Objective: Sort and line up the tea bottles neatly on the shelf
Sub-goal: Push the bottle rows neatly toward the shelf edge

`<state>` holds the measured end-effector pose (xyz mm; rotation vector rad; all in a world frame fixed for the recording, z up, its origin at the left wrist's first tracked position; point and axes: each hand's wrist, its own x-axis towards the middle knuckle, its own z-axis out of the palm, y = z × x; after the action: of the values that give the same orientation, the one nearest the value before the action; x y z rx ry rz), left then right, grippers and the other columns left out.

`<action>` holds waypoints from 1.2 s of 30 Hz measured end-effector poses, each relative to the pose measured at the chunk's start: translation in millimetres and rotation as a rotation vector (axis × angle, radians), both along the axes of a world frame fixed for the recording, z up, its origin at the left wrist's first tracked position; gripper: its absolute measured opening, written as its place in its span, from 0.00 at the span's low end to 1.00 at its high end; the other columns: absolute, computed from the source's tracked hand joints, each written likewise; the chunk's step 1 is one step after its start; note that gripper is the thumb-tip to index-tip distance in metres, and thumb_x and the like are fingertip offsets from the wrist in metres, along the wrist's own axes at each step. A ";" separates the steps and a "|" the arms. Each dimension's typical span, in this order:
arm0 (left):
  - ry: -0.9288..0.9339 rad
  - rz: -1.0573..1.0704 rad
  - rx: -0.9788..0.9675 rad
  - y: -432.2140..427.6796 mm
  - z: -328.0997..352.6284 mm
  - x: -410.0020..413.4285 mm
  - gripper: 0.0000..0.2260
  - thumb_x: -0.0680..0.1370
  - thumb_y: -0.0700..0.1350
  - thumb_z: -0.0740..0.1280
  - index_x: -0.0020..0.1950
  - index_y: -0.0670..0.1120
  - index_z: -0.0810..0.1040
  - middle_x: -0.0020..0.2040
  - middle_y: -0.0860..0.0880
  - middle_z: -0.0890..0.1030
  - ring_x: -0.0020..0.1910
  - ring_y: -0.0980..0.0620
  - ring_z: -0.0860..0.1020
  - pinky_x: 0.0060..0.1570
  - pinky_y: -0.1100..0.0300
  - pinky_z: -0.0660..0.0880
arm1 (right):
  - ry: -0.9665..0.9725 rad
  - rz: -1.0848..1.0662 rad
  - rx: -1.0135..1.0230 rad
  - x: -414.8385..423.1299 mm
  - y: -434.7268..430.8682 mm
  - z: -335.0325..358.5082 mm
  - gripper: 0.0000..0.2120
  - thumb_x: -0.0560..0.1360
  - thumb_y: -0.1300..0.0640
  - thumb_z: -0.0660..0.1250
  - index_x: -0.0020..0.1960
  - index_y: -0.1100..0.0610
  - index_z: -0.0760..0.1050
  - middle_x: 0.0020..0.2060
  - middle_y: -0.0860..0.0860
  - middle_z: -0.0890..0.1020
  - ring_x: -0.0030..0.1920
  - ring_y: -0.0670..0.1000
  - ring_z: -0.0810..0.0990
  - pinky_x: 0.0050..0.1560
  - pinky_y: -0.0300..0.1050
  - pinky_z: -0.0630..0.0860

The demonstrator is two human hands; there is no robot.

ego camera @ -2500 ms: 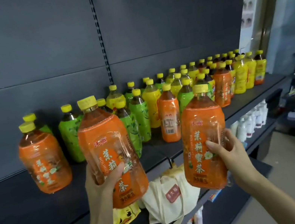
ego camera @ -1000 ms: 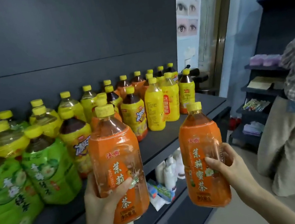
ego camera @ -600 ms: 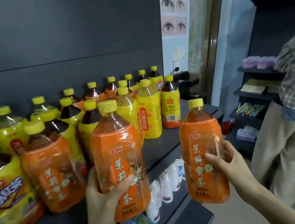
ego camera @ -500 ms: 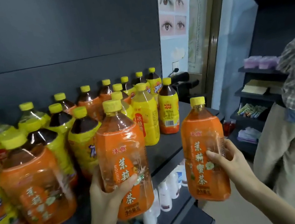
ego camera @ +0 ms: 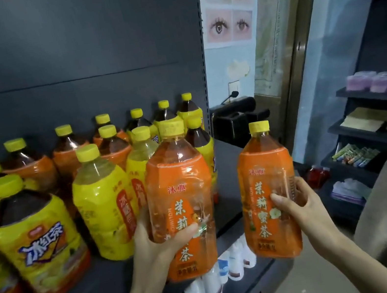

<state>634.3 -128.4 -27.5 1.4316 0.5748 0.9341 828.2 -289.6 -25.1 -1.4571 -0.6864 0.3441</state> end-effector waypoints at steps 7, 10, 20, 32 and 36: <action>-0.068 0.123 0.062 -31.9 0.4 89.2 0.36 0.49 0.55 0.78 0.56 0.56 0.73 0.49 0.57 0.83 0.46 0.56 0.82 0.37 0.65 0.78 | -0.018 0.129 -0.023 115.8 16.9 -1.6 0.28 0.57 0.43 0.78 0.53 0.47 0.71 0.49 0.48 0.82 0.44 0.45 0.83 0.36 0.36 0.78; -0.060 0.263 0.039 -44.6 -3.7 122.5 0.37 0.49 0.57 0.78 0.57 0.58 0.73 0.51 0.60 0.81 0.48 0.58 0.81 0.42 0.61 0.77 | 0.020 0.171 -0.014 159.7 21.9 -0.5 0.24 0.62 0.47 0.78 0.53 0.47 0.71 0.49 0.49 0.82 0.44 0.47 0.84 0.35 0.36 0.78; -0.031 0.539 0.093 -60.3 -20.9 227.4 0.37 0.56 0.55 0.81 0.61 0.59 0.71 0.56 0.59 0.79 0.54 0.61 0.78 0.52 0.60 0.77 | -0.068 0.281 0.021 236.9 58.5 -0.7 0.28 0.65 0.53 0.75 0.60 0.48 0.66 0.53 0.43 0.76 0.51 0.41 0.77 0.45 0.36 0.73; 0.040 0.665 0.140 -18.0 -39.7 291.8 0.46 0.64 0.60 0.76 0.75 0.55 0.56 0.71 0.54 0.66 0.71 0.54 0.65 0.68 0.46 0.66 | -0.169 0.367 0.023 259.5 108.0 -16.2 0.39 0.61 0.46 0.75 0.65 0.44 0.58 0.57 0.37 0.71 0.58 0.37 0.73 0.56 0.39 0.72; 0.144 0.717 0.209 -5.1 -31.3 308.8 0.43 0.72 0.55 0.71 0.76 0.58 0.44 0.77 0.52 0.50 0.76 0.53 0.50 0.73 0.46 0.56 | -0.221 0.316 -0.060 261.8 125.2 -21.1 0.46 0.60 0.40 0.74 0.72 0.46 0.55 0.63 0.44 0.63 0.62 0.44 0.67 0.61 0.44 0.70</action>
<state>943.1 -133.5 -58.7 1.5075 1.1695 1.4901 1089.9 -164.4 -46.2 -1.4563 -1.0982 0.4537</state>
